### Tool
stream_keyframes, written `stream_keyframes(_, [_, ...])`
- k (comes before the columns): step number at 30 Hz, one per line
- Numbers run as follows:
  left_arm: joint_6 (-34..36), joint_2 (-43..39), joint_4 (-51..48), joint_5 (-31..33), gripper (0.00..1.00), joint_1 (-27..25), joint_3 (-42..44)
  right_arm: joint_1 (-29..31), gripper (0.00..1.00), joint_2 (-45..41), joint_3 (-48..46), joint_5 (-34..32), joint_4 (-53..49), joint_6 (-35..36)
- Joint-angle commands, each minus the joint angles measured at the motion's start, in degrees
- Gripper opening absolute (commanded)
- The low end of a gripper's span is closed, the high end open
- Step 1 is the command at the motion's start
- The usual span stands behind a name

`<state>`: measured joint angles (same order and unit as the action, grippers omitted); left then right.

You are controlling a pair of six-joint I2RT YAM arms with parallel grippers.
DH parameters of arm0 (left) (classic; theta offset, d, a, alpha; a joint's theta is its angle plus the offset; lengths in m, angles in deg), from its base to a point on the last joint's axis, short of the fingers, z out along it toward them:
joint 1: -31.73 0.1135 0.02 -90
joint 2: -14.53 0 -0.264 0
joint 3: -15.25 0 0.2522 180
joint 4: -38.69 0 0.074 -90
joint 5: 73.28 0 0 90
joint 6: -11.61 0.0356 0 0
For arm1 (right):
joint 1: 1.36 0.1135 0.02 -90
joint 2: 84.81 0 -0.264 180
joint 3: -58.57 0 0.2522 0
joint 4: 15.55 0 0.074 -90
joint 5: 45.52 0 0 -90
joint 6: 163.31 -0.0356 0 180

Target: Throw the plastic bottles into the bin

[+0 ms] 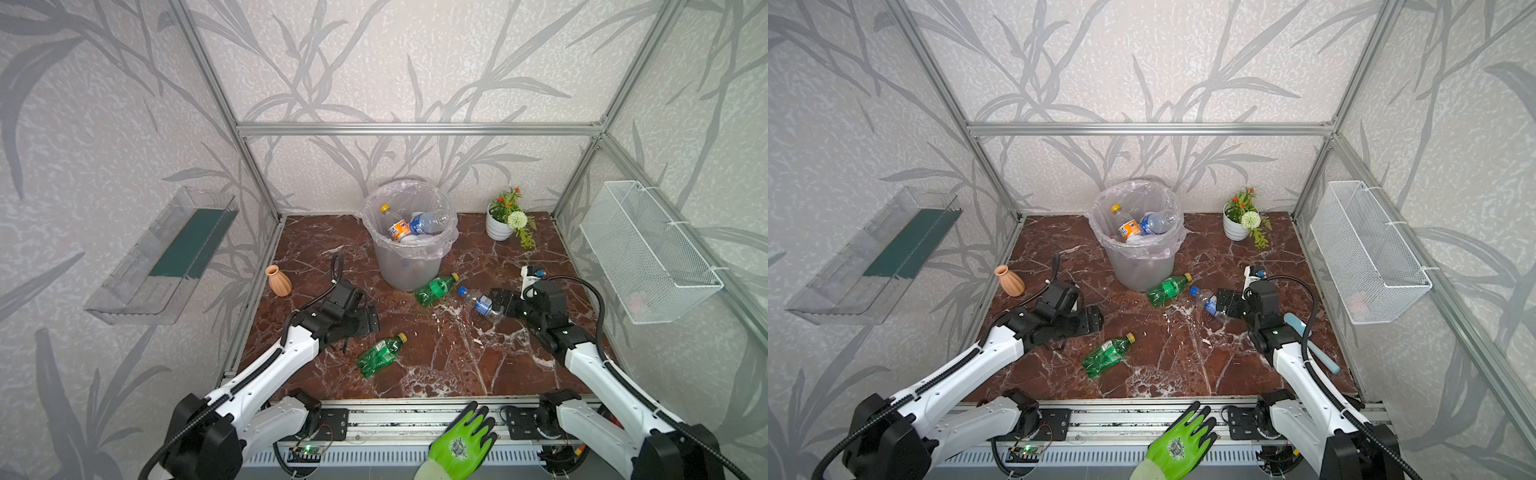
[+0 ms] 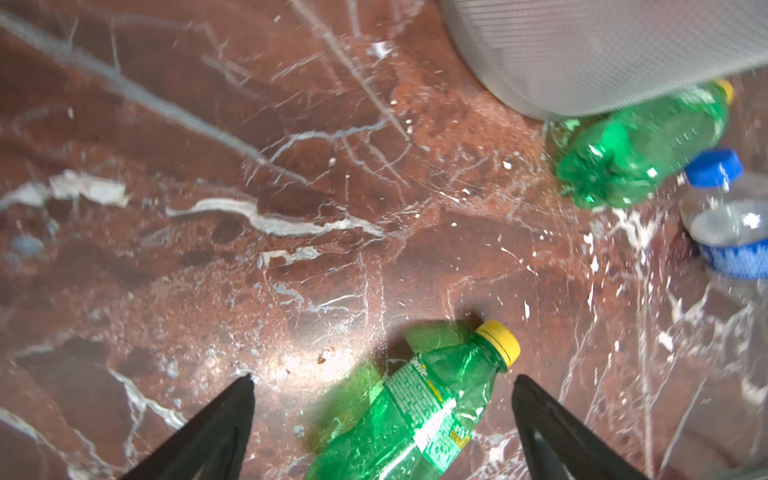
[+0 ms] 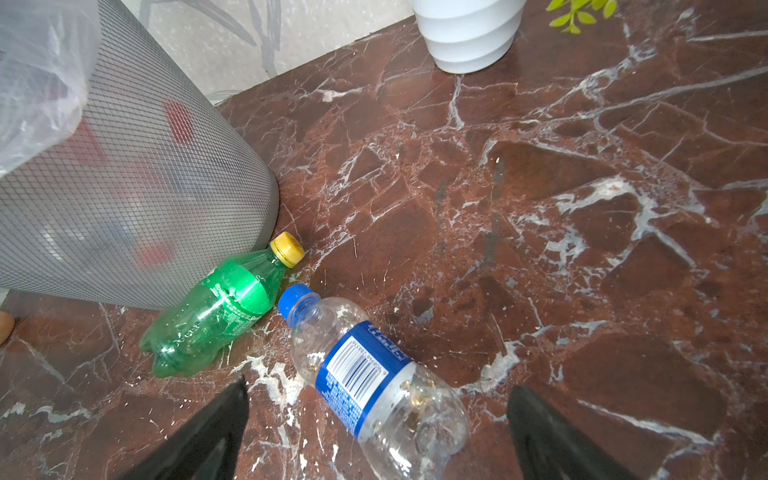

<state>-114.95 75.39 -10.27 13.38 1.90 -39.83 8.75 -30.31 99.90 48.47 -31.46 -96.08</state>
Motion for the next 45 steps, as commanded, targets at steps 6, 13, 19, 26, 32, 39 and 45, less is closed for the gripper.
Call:
stream_keyframes(6, [21.3,11.7,-12.1,5.5,0.97,-13.6,-11.6,-0.2,0.97,-0.1,1.2,0.1,-1.9,0.6])
stream_keyframes(13, [24.0,16.7,-11.4,5.0,0.96,-18.4,-12.1,-0.2,0.97,-1.5,1.4,-0.9,-3.6,1.8])
stream_keyframes(19, [19.8,21.8,-13.9,6.3,0.97,-21.3,-12.8,-0.2,0.97,0.1,1.6,-0.4,-2.9,2.3])
stream_keyframes(26, [17.4,26.2,-11.2,8.4,0.97,-21.8,-10.1,-0.2,0.97,2.2,2.5,1.0,-1.9,2.5])
stream_keyframes(32, [16.9,31.1,-10.5,7.1,0.85,-21.8,-10.1,-0.2,0.97,2.0,2.5,0.6,-2.4,2.5])
stream_keyframes(39, [15.6,32.8,-9.3,5.9,0.62,-21.9,-9.0,-0.2,0.97,2.2,2.2,0.2,-2.2,2.2])
stream_keyframes(45, [14.2,27.1,-7.4,5.3,0.53,-21.9,-9.6,-0.2,0.98,2.2,2.3,0.0,-2.2,2.2])
